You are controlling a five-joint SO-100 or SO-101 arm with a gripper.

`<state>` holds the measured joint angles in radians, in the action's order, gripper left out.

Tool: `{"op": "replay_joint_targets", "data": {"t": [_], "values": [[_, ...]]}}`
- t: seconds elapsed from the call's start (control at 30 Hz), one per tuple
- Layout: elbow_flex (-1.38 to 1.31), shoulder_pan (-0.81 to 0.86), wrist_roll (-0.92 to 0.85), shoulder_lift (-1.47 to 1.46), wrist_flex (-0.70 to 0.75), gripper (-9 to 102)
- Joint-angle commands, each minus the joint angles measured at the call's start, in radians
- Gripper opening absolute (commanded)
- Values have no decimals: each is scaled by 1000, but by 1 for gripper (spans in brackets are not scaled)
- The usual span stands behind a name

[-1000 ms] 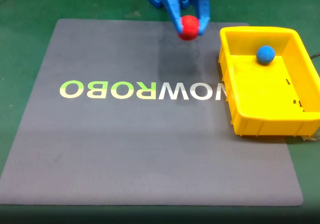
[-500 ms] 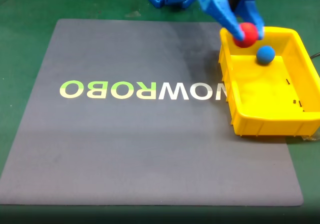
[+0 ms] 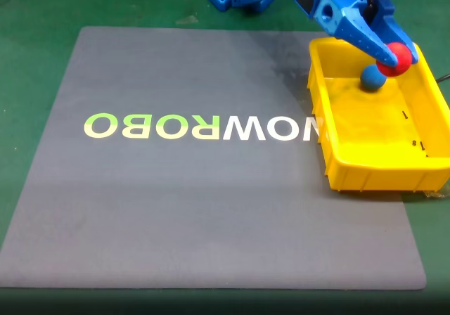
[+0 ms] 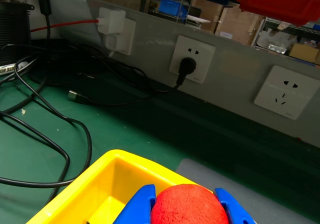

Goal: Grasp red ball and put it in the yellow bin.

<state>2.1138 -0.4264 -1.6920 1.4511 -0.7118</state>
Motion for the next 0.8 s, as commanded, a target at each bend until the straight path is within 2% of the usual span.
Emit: {"op": "replay_joint_targets", "data": {"t": [0.0,0.07,0.17,0.3,0.77], "values": [[-67,-18,-5,11,-31,1],[-67,-15,2,12,-31,3],[-66,-8,8,17,-37,21],[-61,6,3,6,-80,32],[-52,32,8,37,-80,35]]}}
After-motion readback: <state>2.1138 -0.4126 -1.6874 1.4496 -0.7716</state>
